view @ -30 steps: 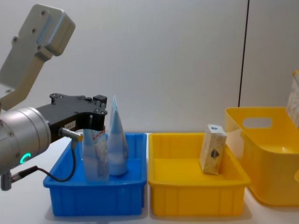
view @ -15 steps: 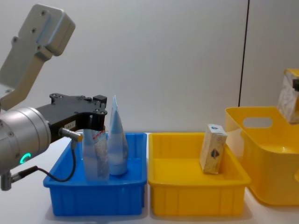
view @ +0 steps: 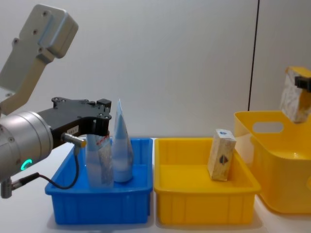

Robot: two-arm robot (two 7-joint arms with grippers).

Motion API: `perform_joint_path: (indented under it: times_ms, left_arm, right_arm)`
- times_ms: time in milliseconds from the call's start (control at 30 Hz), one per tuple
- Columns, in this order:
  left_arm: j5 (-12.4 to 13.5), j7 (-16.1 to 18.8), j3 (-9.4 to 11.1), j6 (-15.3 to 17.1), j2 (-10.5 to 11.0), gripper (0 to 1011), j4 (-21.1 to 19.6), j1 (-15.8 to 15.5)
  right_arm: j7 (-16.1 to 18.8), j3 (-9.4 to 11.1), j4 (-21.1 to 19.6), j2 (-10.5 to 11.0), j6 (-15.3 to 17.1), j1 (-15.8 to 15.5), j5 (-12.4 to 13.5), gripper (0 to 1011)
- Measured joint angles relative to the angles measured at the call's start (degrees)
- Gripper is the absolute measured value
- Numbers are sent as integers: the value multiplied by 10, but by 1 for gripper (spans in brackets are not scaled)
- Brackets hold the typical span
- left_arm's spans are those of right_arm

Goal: Bimanual collaborative sorting of washing and personal care products

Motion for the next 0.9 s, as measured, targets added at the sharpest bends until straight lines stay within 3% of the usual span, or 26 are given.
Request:
perform_joint_path:
  times_ms: [267,333,367,633,900]
  left_arm:
    - [5,2,0,1,-1,0,0,0]
    - [8,5,-1,2,-1,0,1,0]
    - [9,6,-1,2,-1,0,1,0]
    - [14,10,-4,3,-5,0,2,1]
    - [17,12,-7,1,-9,198,3,1]
  right_arm:
    - [6,-1,8,-1,0,8,1,652]
    - [6,-2,8,-1,0,9,2,678]
    - [7,-2,9,-1,1,9,2,742]
    - [9,-2,12,-1,1,12,2,968]
    - [10,-3,13,-1,1,14,3,1002]
